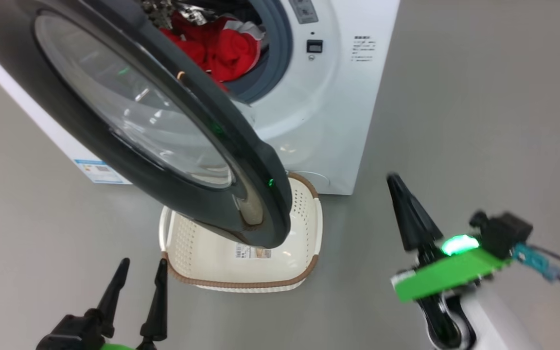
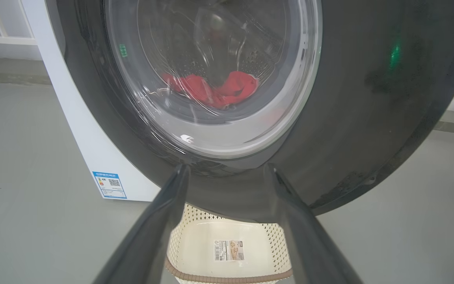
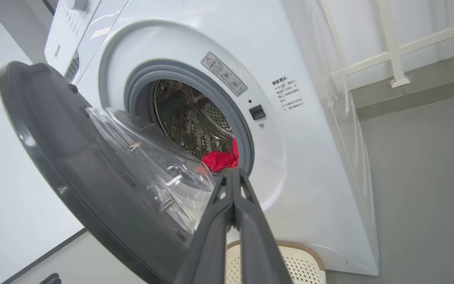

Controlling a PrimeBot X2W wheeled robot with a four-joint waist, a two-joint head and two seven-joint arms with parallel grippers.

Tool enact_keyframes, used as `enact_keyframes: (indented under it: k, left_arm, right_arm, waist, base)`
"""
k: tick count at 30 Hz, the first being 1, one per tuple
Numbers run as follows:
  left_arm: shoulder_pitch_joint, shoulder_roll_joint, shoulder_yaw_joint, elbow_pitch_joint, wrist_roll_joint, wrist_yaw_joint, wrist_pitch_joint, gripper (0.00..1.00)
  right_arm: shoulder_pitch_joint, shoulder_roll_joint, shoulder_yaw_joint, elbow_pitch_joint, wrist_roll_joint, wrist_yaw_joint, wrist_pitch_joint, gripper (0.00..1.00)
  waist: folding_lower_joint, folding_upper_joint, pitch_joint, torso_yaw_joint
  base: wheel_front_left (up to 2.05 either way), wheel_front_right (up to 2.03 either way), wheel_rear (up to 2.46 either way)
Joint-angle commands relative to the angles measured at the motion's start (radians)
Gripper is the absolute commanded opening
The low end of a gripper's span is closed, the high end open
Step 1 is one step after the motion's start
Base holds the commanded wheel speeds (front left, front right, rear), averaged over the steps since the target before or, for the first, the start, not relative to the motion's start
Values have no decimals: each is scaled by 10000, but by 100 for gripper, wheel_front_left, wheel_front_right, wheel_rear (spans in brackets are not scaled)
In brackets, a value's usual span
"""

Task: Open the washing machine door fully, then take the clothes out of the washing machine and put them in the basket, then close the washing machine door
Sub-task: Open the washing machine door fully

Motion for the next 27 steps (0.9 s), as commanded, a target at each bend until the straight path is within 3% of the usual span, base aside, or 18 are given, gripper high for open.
enact_keyframes:
  k: [1, 6, 12, 20, 27]
  left_arm:
    - [-63, 86, 251, -292, -49, -54, -122, 100]
    - [-122, 39, 41, -363, -158, -54, -122, 100]
    - [-192, 10, -324, -425, -368, -54, -122, 100]
    - [-314, 2, -730, -417, -756, -54, -122, 100]
    - [-261, 0, -865, -394, -915, -54, -122, 100]
  right_arm:
    - [-516, 29, 384, -147, 277, 63, -64, 0]
    - [-1759, -146, 1189, 227, 1659, 63, -64, 0]
    - [-2856, -781, 2743, 712, 4247, 63, 42, 0]
    - [-3737, -1680, 4072, 642, 7429, 63, 1568, 0]
    - [-3684, -1966, 4620, 233, 8717, 63, 2743, 0]
  waist:
    - [0, 0, 26, 160]
    - [0, 0, 102, 588]
    - [0, 0, 289, 1136]
    - [0, 0, 541, 1638]
    - [0, 0, 396, 1970]
  base:
    - [0, 0, 0]
    - [0, 0, 0]
    - [0, 0, 0]
    - [0, 0, 0]
    - [0, 0, 0]
